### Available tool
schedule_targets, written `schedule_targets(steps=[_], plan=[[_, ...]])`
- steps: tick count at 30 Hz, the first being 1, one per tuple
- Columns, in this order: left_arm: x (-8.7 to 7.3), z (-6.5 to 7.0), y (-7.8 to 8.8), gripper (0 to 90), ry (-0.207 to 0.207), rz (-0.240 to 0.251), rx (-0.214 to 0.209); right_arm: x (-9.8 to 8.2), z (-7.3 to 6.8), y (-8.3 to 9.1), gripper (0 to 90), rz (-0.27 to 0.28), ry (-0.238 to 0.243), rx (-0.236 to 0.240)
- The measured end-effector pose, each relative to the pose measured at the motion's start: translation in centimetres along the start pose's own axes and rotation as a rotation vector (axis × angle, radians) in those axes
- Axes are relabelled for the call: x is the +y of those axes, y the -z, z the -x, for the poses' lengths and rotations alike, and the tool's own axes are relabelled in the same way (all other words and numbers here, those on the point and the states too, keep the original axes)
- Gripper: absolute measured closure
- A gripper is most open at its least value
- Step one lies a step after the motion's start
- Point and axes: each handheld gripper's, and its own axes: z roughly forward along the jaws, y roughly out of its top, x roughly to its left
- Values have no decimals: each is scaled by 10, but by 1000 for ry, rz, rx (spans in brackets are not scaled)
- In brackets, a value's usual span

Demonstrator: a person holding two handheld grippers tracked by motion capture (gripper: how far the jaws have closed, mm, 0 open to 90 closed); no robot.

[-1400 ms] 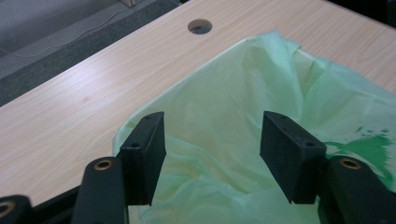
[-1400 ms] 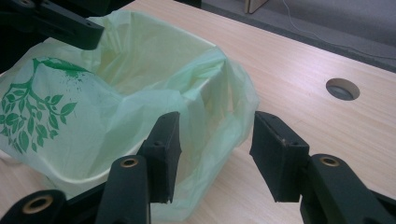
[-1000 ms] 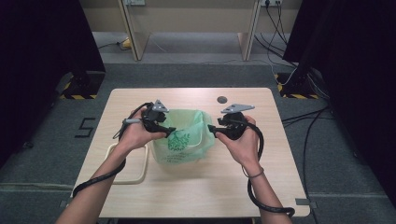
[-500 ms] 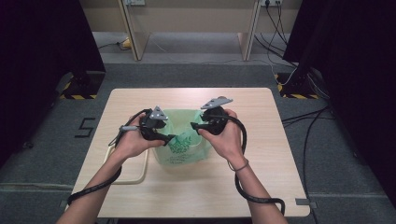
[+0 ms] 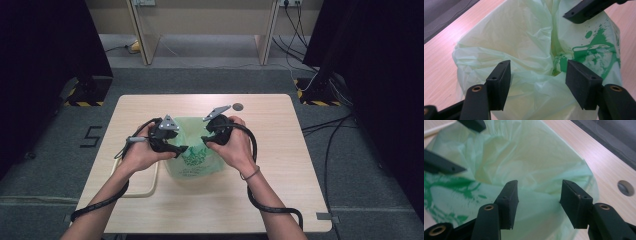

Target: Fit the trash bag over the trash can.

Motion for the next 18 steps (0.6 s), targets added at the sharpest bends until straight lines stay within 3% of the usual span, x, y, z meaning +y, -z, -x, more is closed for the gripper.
schedule_targets(steps=[7,12,18], plan=[[-8,1,11,358,13,23,7,-13,-3,16,468,-8,17,-24],[-15,4,19,351,31,59,-11,-22,-6,20,461,-4,-7,9],[-25,6,22,348,31,54,-4,-29,-8,22,459,-7,-25,21]])
